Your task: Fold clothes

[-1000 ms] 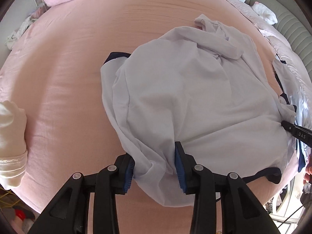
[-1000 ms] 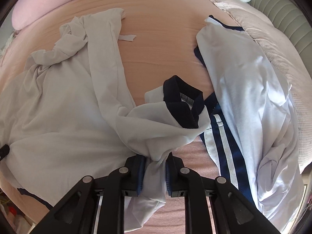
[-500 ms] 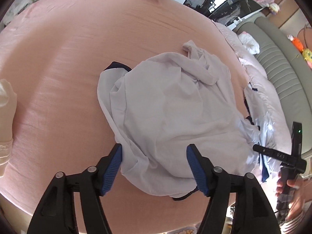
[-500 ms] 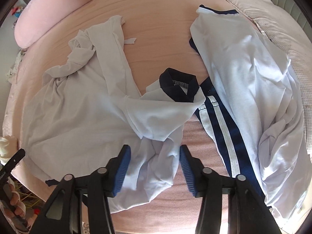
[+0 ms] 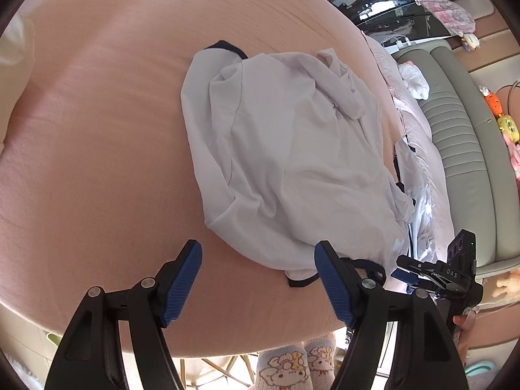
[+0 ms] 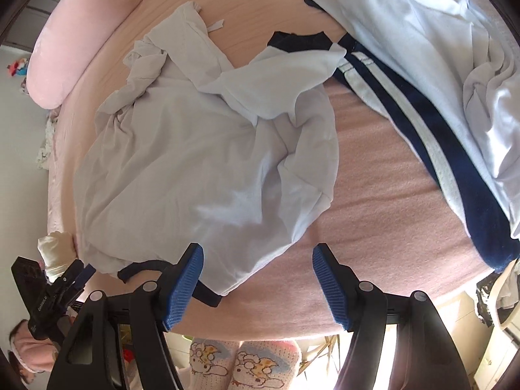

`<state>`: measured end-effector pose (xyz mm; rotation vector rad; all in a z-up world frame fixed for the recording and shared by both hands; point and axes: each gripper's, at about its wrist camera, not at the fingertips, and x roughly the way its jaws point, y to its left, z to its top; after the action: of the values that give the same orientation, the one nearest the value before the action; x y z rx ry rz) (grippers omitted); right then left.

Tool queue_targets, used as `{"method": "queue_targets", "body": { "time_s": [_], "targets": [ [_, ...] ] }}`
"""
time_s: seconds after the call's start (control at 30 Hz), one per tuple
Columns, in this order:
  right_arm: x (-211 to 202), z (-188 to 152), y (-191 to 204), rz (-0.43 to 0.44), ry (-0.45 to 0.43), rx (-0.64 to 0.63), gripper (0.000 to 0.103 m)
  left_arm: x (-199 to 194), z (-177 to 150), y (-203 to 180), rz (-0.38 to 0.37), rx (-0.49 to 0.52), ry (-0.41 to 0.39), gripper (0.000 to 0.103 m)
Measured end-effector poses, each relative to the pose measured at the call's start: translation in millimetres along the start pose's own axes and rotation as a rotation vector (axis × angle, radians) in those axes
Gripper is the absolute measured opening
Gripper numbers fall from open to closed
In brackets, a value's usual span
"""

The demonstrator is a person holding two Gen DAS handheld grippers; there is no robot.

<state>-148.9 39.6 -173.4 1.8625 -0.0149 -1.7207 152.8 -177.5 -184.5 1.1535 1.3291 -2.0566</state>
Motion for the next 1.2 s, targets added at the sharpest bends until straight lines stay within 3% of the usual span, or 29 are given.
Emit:
{"method": "queue_targets", "body": {
  "time_s": [0.13, 0.4, 0.5, 0.63, 0.73, 0.83, 0.9, 1.03, 1.2],
  "targets": [
    [5.7, -8.2, -4.4, 0.117, 0.040, 0.065, 0.069, 6.9, -4.1, -6.5, -0.021, 0.021, 0.042, 0.070],
    [18.2, -10.2, 8.2, 0.155, 0.023, 0.015, 0.069, 31.0, -5.2, -23.8, -0.096, 0.047, 0.080, 0.071],
    [22.6, -9.2, 22.2, 0.168, 0.011, -0.058, 0.069, 36.6, -4.4, -34.1, -0.078, 0.102, 0.054, 0.077],
    [28.9, -13.9, 47.1, 0.056, -0.008, -0.233, 0.069, 41.9, -5.1, -50.0, -0.049, 0.191, 0.003, 0.077],
    [34.4, -23.0, 66.7, -0.046, -0.026, -0.376, 0.069, 48.3, -11.4, -67.1, 0.061, 0.309, -0.007, 0.074],
    [38.1, -32.7, 77.9, -0.120, -0.048, -0.466, 0.069, 51.5, -19.7, -75.8, 0.136, 0.369, -0.039, 0.065],
    [36.6, -31.3, 76.7, -0.120, -0.060, -0.451, 0.069, 53.7, -21.4, -77.8, 0.202, 0.389, -0.052, 0.055],
    [31.7, -24.3, 66.0, -0.052, -0.064, -0.372, 0.069, 53.6, -23.7, -77.2, 0.223, 0.393, -0.081, 0.052],
    [25.5, -16.9, 44.1, 0.078, -0.064, -0.255, 0.069, 45.7, -14.6, -60.3, 0.101, 0.274, -0.075, 0.050]
  ]
}}
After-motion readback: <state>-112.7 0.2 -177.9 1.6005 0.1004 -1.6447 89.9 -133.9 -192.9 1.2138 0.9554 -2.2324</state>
